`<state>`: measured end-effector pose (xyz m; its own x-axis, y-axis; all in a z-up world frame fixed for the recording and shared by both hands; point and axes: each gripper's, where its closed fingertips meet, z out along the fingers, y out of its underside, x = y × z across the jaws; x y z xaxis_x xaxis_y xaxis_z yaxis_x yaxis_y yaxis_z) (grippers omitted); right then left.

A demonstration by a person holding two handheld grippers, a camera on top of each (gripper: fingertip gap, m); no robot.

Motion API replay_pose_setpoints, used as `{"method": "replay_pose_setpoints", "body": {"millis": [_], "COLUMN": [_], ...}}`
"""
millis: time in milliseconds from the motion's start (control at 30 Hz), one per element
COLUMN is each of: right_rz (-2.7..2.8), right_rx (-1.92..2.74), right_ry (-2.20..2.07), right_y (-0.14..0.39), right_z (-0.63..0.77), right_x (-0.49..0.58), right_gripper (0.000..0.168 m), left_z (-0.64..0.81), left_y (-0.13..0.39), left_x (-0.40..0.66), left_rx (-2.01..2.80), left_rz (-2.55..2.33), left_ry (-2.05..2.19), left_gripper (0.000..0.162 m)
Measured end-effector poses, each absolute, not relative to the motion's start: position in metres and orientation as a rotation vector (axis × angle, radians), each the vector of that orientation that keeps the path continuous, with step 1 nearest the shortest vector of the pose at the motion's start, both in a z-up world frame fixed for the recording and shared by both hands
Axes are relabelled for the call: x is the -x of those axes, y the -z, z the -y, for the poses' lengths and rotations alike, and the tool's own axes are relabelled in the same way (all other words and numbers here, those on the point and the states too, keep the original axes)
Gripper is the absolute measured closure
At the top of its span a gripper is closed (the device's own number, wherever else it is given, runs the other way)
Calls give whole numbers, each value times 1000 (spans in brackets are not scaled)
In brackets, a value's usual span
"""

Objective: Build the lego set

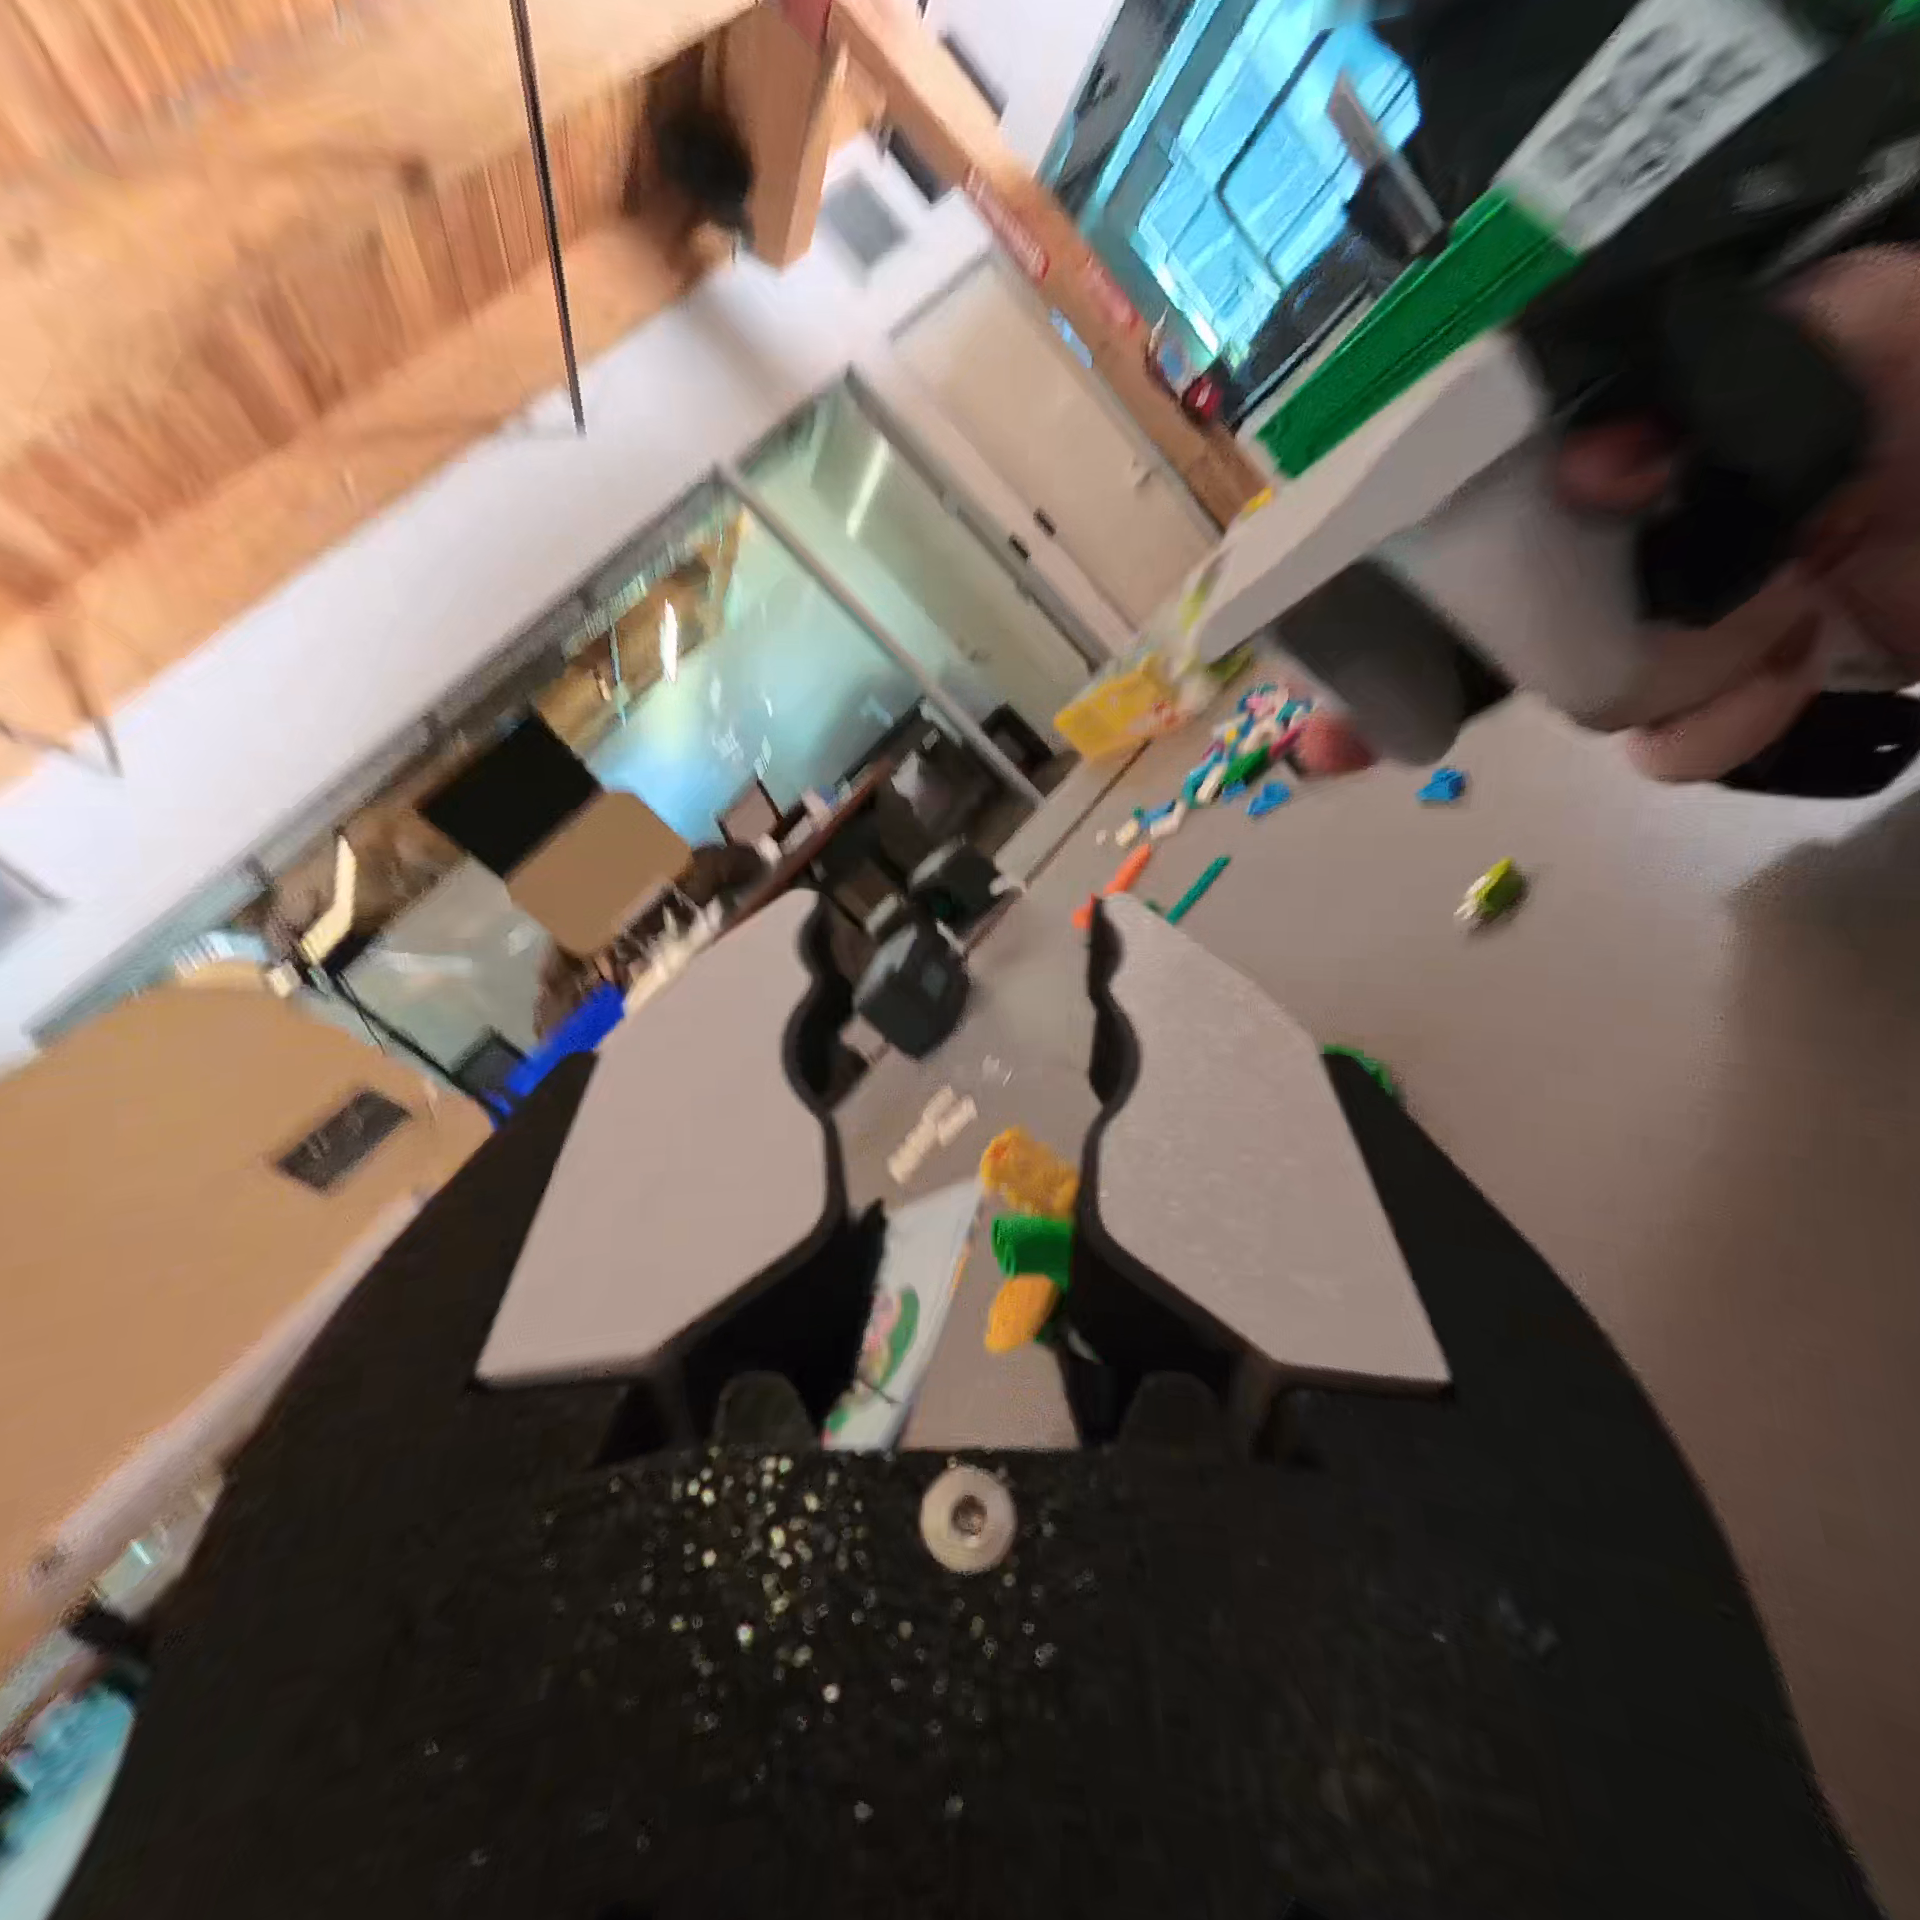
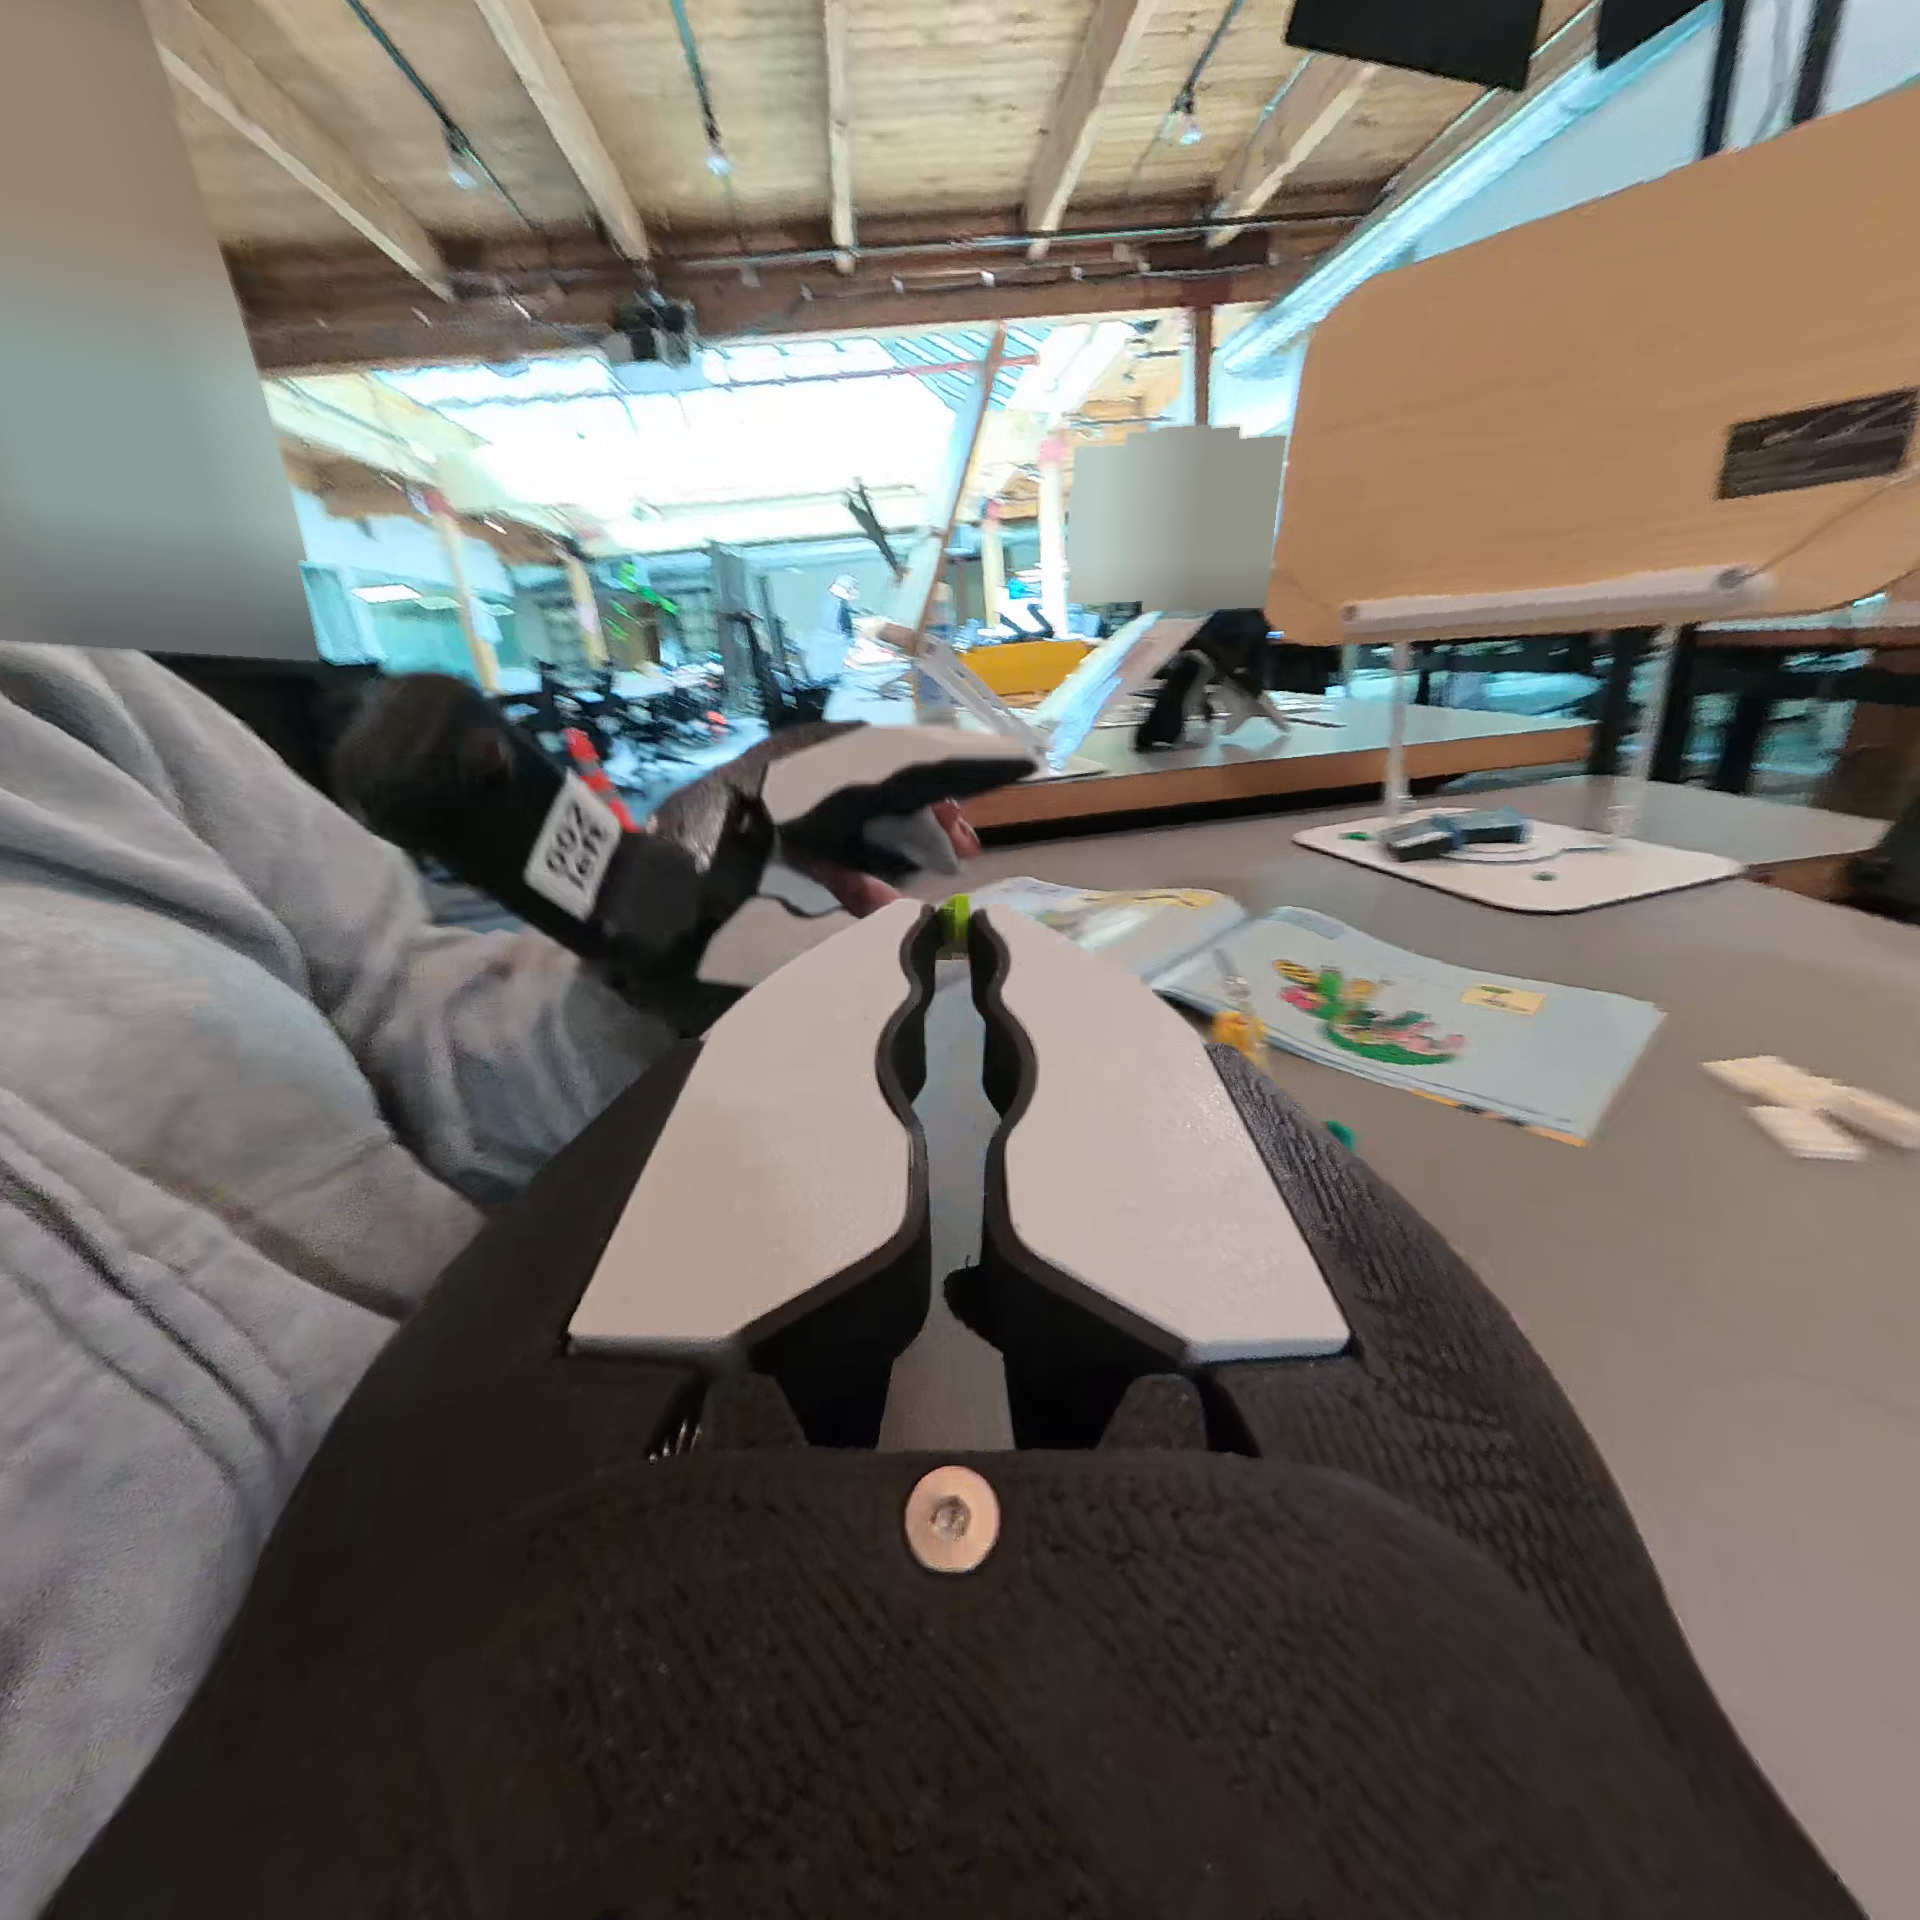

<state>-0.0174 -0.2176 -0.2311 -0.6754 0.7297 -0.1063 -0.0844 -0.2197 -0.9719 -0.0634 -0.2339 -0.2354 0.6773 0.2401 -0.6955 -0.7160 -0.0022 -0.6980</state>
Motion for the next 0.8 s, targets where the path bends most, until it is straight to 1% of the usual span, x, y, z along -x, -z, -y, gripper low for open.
{"method": "replay_pose_setpoints", "body": {"millis": [67, 133, 200, 267, 333, 400, 567, 667, 800], "right_rz": [1468, 1412, 1362, 1321, 1288, 1276, 1255, 1248, 1248], "right_rx": [774, 788, 797, 803, 803, 797, 812, 827, 828], "right_ry": [-1811, -1700, -1594, -1504, -1453, -1410, -1371, -1368, -1365], "right_y": [234, 236, 240, 242, 241, 242, 243, 243, 243], "right_z": [204, 190, 177, 168, 163, 162, 156, 153, 153], "right_x": [23, 28, 32, 35, 36, 37, 39, 40, 40], "right_gripper": [164, 164, 164, 164, 164, 164, 164, 164, 164], "left_z": [234, 232, 232, 233, 232, 231, 230, 229, 228], "left_y": [242, 255, 269, 280, 288, 298, 307, 311, 315], "left_x": [89, 105, 115, 118, 119, 119, 116, 116, 117], "left_rx": [1501, 1628, 1727, 1789, 1837, 1887, 1923, 1940, 1959], "left_rz": [-317, -231, -163, -121, -80, -51, -63, -86, -103], "left_ry": [-688, -562, -457, -365, -281, -228, -215, -255, -301], "left_gripper": [94, 84, 93, 106, 110, 111, 129, 133, 129]}}
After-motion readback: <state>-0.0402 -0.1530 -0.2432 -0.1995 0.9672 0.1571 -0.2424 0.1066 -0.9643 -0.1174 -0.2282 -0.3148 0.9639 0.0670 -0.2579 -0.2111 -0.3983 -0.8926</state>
